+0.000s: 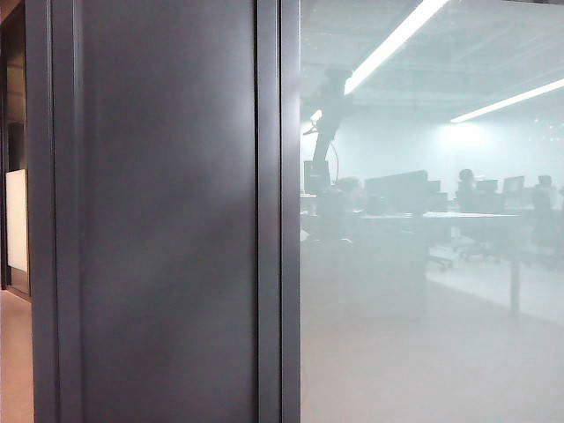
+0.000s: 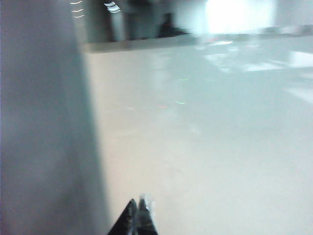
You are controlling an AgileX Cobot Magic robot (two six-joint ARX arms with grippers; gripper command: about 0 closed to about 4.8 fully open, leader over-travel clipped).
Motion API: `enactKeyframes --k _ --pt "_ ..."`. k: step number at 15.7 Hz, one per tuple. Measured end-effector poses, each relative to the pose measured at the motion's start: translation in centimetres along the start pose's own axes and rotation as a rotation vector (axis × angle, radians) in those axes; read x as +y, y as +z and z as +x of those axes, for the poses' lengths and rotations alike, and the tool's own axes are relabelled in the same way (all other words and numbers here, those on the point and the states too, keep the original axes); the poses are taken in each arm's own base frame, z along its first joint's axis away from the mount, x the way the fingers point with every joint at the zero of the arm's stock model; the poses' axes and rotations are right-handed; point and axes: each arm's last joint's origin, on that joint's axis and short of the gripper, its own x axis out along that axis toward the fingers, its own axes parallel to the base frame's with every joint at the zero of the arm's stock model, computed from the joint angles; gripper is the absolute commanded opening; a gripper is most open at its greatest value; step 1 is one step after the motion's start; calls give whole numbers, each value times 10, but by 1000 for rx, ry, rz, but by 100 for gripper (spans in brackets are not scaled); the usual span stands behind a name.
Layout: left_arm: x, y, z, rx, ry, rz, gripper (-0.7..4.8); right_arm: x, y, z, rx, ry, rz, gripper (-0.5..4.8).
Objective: Raise the arm to find the leftmost switch on the wall and turn off the lights.
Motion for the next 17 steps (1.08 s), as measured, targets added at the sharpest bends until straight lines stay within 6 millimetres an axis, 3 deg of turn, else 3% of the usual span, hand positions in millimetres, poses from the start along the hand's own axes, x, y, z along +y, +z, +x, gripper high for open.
enactKeyframes --k 4,6,8,10,13,17 --pt "1 -6 1 41 -6 -11 -5 -4 -21 1 93 -81 3 -5" --pt "1 -6 1 47 -5 -13 -5 -1 -33 1 201 22 223 -5" --pt "1 -6 1 47 -6 -13 -5 -3 -51 12 218 37 186 -5" --pt "1 -6 1 49 -8 -13 -5 -5 -59 23 122 25 134 -5" --pt "0 -6 -1 46 -11 -13 -5 -6 -68 24 159 2 125 -5" --pt "-7 2 -26 -78 -38 18 -5 -7 -77 23 248 -12 127 -5"
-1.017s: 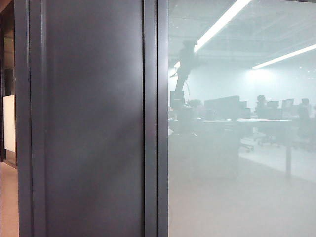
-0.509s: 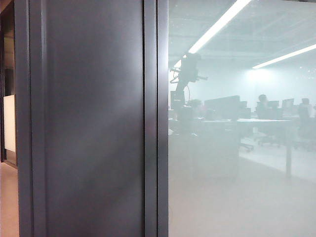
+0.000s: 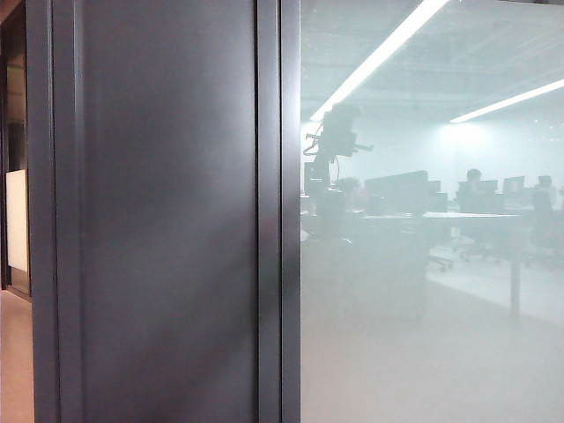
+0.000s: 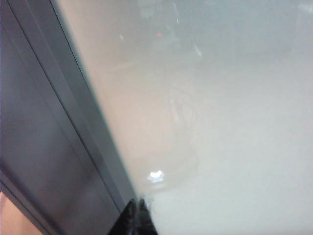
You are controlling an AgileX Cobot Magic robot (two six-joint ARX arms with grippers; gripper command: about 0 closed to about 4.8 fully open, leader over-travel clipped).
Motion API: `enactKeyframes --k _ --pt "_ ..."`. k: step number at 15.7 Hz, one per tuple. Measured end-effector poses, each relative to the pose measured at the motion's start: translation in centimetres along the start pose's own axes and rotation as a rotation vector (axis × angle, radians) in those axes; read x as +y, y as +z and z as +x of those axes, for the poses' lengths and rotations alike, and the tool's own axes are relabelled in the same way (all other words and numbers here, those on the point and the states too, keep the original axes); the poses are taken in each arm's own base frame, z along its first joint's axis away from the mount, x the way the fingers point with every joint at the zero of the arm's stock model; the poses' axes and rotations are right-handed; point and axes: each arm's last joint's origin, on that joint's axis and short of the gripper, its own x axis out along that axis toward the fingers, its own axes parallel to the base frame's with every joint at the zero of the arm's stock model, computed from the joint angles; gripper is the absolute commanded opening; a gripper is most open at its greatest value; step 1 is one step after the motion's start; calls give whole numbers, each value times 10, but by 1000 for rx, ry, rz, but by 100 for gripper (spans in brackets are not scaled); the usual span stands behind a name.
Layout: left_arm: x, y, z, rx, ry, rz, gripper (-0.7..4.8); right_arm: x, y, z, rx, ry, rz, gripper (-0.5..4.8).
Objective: Raise the arm to find the leftmost switch on the wall and turn off the lights.
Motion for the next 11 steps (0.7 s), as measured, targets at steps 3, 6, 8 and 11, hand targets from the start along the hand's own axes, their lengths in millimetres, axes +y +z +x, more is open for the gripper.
enactKeyframes --k 3,6,8,11 --pt "-2 1 -15 -46 44 63 -5 0 0 0 0 0 0 -5" --pt "8 -16 -12 2 253 120 -5 0 0 0 0 0 0 -5" --pt "14 -34 -7 55 297 164 -5 0 0 -1 -3 0 0 -5" --pt "26 -72 1 134 354 164 -5 0 0 -1 -5 1 0 -5"
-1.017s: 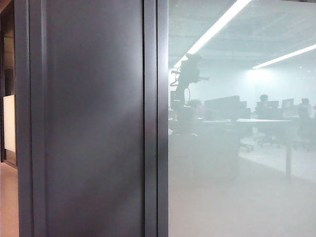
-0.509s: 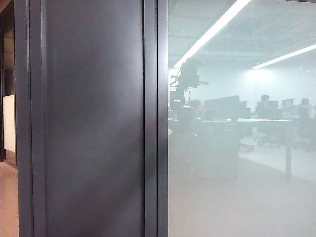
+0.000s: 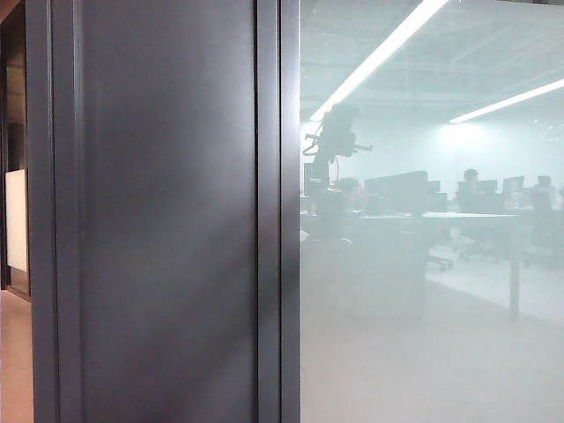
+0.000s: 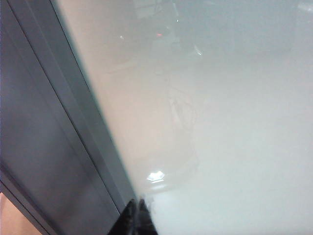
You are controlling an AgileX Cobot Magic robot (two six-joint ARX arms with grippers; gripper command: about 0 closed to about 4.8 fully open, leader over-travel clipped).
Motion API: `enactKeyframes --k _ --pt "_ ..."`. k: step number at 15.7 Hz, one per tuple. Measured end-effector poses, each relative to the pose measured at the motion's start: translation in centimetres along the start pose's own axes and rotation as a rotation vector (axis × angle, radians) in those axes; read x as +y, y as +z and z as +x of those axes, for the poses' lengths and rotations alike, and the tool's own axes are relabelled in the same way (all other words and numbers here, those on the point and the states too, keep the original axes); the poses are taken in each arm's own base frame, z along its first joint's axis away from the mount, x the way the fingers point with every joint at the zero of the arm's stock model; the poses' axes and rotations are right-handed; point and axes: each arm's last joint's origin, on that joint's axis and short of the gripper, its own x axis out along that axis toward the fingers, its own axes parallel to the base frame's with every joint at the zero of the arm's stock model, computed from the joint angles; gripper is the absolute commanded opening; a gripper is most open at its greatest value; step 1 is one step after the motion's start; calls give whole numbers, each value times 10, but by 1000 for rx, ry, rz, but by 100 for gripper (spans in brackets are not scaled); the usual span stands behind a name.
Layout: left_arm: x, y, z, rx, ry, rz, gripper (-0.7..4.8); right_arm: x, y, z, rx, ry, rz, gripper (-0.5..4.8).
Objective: Raise the arm to find the leftmost switch on the wall and turn off the lights.
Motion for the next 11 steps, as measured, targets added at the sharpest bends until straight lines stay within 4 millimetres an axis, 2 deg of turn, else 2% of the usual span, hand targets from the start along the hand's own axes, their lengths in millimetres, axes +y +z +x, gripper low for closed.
enactKeyframes --k 3,5,11 --pt "0 -32 10 28 2 -5 -5 0 0 0 0 0 0 -5" --pt "1 -44 14 22 3 -25 -5 0 0 0 0 0 0 -5" --pt "10 -44 14 23 40 -48 -5 0 0 0 0 0 0 -5"
